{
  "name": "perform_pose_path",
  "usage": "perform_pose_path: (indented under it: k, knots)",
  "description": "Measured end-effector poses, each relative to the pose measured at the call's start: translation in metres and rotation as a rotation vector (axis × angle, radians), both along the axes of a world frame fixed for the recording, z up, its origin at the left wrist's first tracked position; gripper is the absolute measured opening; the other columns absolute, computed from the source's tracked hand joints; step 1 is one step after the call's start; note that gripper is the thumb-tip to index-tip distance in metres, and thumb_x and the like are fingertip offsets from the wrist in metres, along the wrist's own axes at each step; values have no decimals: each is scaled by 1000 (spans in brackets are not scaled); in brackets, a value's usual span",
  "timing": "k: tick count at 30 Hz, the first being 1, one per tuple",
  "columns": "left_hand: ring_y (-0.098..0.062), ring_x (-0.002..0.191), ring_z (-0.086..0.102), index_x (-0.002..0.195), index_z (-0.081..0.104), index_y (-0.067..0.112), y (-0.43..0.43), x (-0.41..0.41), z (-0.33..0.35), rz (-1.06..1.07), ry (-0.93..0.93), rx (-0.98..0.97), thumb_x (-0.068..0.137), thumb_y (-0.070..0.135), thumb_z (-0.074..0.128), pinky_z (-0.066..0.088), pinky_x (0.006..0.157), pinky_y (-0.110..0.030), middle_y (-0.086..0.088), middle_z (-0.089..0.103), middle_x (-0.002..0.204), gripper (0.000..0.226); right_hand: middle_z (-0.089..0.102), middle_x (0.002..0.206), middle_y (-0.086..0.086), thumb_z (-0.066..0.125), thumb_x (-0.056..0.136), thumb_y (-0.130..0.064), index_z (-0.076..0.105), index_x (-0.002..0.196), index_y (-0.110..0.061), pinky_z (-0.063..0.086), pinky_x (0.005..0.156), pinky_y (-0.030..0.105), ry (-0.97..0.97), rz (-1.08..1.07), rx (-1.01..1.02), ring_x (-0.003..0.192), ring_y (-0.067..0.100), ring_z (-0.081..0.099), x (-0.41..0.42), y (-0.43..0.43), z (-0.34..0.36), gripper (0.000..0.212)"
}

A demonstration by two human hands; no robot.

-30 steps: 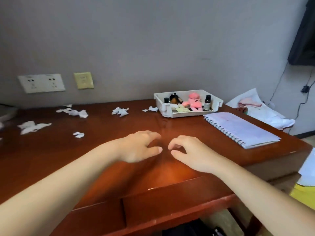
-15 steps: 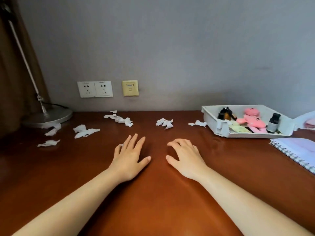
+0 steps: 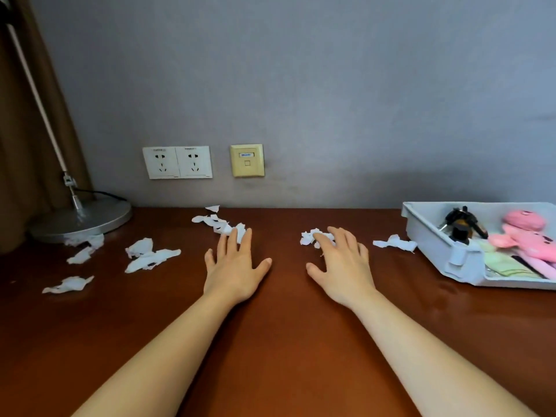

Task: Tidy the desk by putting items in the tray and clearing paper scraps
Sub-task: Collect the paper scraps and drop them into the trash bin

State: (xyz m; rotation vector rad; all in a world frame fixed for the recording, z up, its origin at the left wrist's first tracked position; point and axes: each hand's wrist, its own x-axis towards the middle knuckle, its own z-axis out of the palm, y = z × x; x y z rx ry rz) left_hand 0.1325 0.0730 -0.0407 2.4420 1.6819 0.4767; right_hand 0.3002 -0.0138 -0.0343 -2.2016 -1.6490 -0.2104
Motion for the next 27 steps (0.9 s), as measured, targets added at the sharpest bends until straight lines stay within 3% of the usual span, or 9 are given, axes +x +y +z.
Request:
perform_pose_path:
  k: [5, 9, 11, 13, 15, 19, 23, 25, 27]
  knots:
    - [-25, 148, -9, 151, 1, 28, 33, 11, -1, 53, -41, 2, 92, 55, 39, 2, 118, -51, -4, -6, 161, 75, 6, 160, 2, 45, 92, -47, 11, 150, -31, 13, 117, 48, 71, -35, -50, 148, 24, -2, 14, 28, -3, 69]
    - [-26, 148, -8, 151, -1, 29, 55, 19, -1, 71, -49, 7, 93, 53, 39, 3, 117, -50, -6, -5, 161, 74, 7, 160, 1, 42, 95, -46, 22, 148, -35, 13, 116, 48, 86, 0, -88, 148, 24, -2, 25, 44, -3, 58]
    - [-26, 148, 1, 151, 8, 28, 60, 22, 0, 59, -32, -7, 94, 53, 38, 7, 117, -50, -6, 5, 160, 69, 17, 158, 1, 43, 96, -43, 39, 139, -33, 17, 115, 46, 127, 30, -91, 147, 23, 7, 28, 48, -3, 45]
    - [-25, 143, 22, 145, 29, 23, 60, 23, 1, 18, -20, -9, 95, 50, 37, 18, 114, -48, -5, 29, 153, 57, 35, 149, -1, 46, 95, -40, 53, 119, -30, 26, 109, 42, 162, 69, -55, 140, 22, 25, 30, 49, -3, 27]
    - [-24, 131, 40, 132, 44, 19, 59, 22, 2, -22, -41, 29, 95, 45, 40, 30, 107, -42, -4, 48, 139, 45, 47, 136, -3, 49, 94, -38, 51, 94, -28, 33, 101, 37, 172, 92, -20, 127, 21, 39, 31, 48, -2, 10]
    - [-23, 115, 49, 116, 50, 15, 49, 22, 3, -94, -121, 40, 95, 36, 45, 42, 94, -35, -4, 55, 121, 30, 57, 121, -1, 53, 93, -33, 44, 80, -24, 38, 91, 32, 163, 134, 4, 111, 19, 50, 29, 42, -1, 18]
    - [-20, 104, 50, 98, 50, 18, 35, 20, 1, -180, -182, 37, 94, 33, 50, 42, 85, -31, 3, 49, 101, 16, 53, 128, -4, 51, 91, -32, 53, 91, -24, 28, 102, 32, 61, 69, 59, 123, 18, 41, 32, 30, 1, 8]
    - [-19, 107, 48, 100, 51, 19, 28, 20, 0, -227, -179, 40, 93, 33, 50, 42, 89, -31, 4, 50, 104, 16, 46, 138, -4, 51, 88, -42, 56, 114, -25, 22, 109, 36, -44, -25, 65, 133, 20, 32, 41, 22, 0, 31]
    - [-19, 114, 46, 108, 51, 21, 22, 20, -1, -246, -174, 53, 93, 34, 50, 40, 94, -33, 4, 52, 113, 20, 34, 149, 1, 48, 86, -56, 46, 131, -28, 16, 114, 43, -45, -156, 27, 143, 24, 19, 51, 15, 0, 53]
